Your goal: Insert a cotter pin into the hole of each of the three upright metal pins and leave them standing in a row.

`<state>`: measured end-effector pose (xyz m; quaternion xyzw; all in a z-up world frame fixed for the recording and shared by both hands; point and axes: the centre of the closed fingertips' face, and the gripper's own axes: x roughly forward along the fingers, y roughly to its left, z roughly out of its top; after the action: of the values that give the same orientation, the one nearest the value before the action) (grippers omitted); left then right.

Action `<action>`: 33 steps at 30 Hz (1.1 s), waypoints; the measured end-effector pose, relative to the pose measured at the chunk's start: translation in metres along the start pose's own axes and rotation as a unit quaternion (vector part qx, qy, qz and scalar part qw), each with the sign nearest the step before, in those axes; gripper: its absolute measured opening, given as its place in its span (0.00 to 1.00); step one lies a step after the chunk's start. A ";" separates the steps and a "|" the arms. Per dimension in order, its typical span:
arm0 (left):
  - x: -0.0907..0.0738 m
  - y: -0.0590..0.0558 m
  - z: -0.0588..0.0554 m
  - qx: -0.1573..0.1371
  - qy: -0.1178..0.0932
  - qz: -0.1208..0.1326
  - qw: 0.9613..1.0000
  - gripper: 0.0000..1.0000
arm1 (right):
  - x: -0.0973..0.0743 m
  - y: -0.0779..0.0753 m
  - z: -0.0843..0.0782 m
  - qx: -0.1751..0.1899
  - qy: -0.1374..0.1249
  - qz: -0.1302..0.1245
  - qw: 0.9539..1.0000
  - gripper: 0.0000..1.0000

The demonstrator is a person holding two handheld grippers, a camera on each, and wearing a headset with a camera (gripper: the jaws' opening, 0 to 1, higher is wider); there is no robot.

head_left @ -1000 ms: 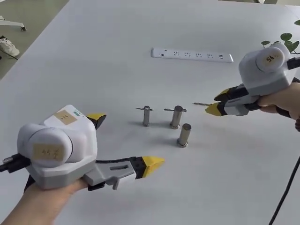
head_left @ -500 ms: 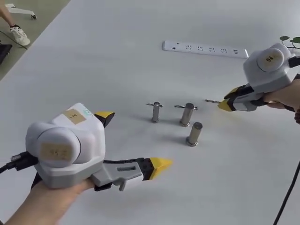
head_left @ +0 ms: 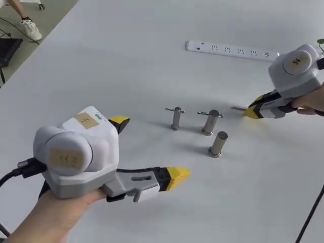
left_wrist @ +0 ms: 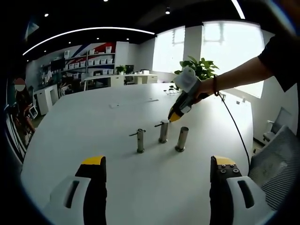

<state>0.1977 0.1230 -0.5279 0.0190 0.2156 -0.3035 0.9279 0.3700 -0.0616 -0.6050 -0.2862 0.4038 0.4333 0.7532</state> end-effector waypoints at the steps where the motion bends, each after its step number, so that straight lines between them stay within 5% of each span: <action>1: 0.000 0.000 0.000 0.000 -0.001 0.000 1.000 0.91 | 0.000 0.001 0.000 -0.001 0.002 0.001 1.000 0.07; 14: 0.001 0.000 0.001 -0.001 -0.001 -0.001 1.000 0.91 | 0.000 0.000 -0.004 0.008 0.038 0.021 0.999 0.03; 20: 0.000 0.002 0.001 -0.001 -0.002 0.002 1.000 0.90 | 0.001 0.005 -0.006 -0.111 0.081 0.027 0.990 0.00; 27: 0.001 0.000 0.000 0.001 0.001 -0.002 1.000 0.89 | 0.002 0.007 -0.004 -0.146 0.108 0.032 0.983 0.00; 33: 0.001 0.000 0.000 0.002 0.003 -0.003 1.000 0.88 | 0.003 0.003 -0.005 -0.152 0.106 0.031 0.982 0.00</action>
<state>0.1979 0.1226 -0.5282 0.0209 0.2179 -0.3065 0.9264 0.3665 -0.0627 -0.6101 -0.4292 0.4189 0.4799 0.6403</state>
